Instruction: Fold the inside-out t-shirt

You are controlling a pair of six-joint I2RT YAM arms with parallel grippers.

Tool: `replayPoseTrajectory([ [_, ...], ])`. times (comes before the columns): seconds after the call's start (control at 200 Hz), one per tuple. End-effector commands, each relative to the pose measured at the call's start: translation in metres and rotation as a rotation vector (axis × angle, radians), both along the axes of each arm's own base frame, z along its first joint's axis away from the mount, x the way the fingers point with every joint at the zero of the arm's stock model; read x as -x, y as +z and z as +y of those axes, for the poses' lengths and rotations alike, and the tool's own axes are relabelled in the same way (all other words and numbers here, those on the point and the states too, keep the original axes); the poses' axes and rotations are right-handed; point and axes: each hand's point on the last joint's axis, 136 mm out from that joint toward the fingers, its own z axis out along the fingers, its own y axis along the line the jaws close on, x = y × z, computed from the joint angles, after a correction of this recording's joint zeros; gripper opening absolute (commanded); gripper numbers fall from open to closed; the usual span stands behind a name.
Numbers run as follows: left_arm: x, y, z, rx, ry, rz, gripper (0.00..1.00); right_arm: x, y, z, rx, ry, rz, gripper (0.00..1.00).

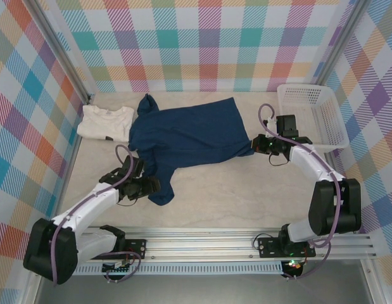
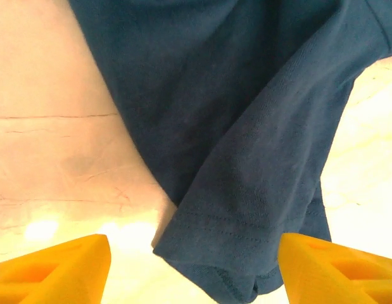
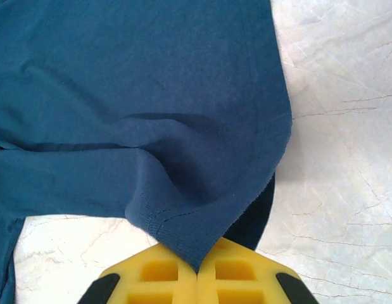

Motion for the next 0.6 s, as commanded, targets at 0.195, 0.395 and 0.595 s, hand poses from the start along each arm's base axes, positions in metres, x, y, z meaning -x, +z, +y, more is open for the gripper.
replayPoseTrajectory([
  [0.195,-0.042,-0.002,-0.024,-0.018,-0.122,-0.051,0.59,0.004,-0.004,0.007,-0.036,0.02,0.003,0.0],
  [0.395,-0.051,-0.007,-0.031,0.0,-0.141,-0.061,0.56,0.004,-0.005,0.008,-0.033,0.023,0.008,0.0],
  [0.595,-0.053,0.0,-0.043,0.052,-0.176,-0.074,0.39,0.005,-0.005,0.008,-0.029,0.023,0.008,0.0],
])
